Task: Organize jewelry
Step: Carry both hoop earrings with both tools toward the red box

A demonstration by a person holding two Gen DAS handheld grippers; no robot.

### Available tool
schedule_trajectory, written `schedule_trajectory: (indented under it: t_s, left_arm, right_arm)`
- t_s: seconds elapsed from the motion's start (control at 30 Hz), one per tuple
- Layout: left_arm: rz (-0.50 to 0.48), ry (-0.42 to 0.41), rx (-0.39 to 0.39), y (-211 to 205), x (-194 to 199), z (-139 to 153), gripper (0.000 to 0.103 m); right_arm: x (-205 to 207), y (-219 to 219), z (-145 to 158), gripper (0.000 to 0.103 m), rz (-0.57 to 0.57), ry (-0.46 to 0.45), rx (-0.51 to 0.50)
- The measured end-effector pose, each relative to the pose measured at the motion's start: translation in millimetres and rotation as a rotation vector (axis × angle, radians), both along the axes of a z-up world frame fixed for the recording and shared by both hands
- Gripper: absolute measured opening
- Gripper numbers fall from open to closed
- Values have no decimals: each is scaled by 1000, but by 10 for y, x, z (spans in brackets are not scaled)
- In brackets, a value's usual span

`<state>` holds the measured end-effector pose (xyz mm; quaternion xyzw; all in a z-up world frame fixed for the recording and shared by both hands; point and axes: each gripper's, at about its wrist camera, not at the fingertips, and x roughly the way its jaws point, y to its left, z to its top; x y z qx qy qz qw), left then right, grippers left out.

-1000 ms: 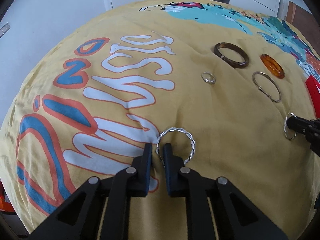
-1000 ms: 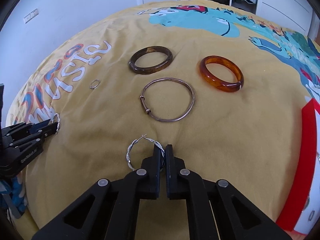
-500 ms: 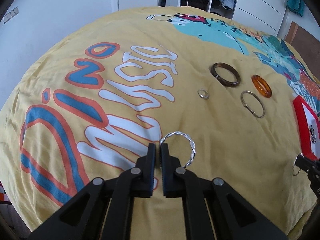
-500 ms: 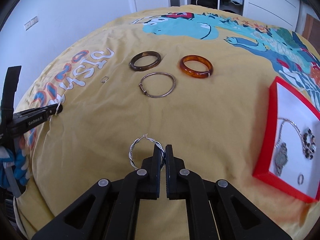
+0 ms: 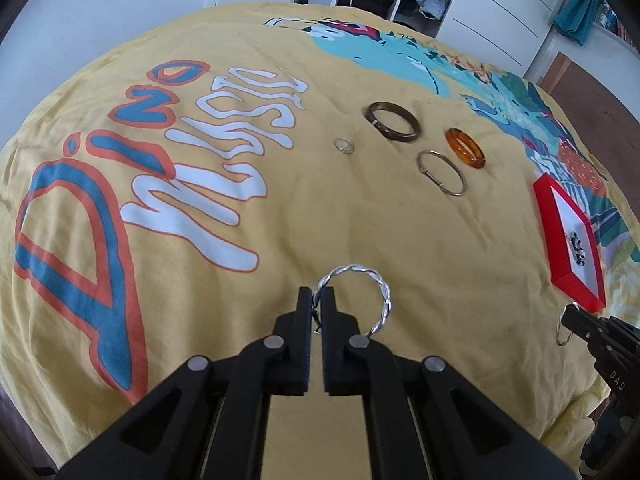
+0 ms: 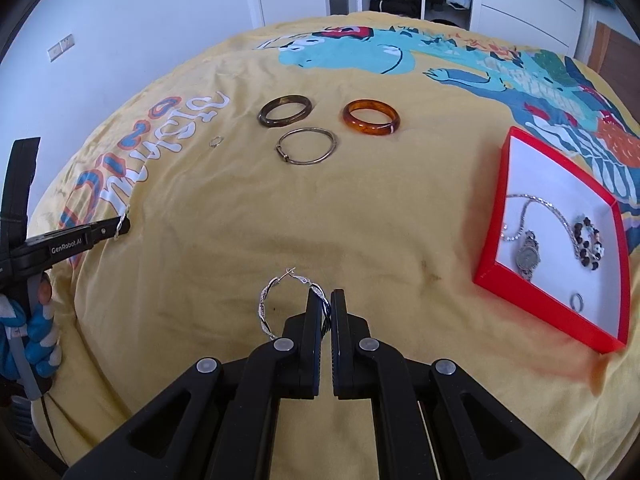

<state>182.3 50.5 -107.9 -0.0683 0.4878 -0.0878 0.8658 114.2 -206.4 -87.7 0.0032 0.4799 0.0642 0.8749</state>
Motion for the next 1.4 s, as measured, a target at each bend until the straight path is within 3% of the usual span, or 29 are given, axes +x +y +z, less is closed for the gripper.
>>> schedule_trajectory:
  t_s: [0.4,0.67,0.9,1.13,1.4]
  left_arm:
    - [-138,-54,-46,-739,1,409,3]
    - [-316,-80,-61,-1869,244,609,3]
    - [-476,-100,-63,-2977,538,689,3]
    - [-556,-100,-11,-3835,873,506,3]
    - [-566,-65,87,-4271,1142,100,3]
  right_arm:
    - [-285,-704,263,4,-132,-66,22]
    - [-222,-1675,397,4,-266,-96,-6]
    - [147,-2361,391,4,-319,-101,-24]
    - [634,-2788,240,4,-310,-89,-34]
    - [1156,-3004,-63,4,-270,-18,-54]
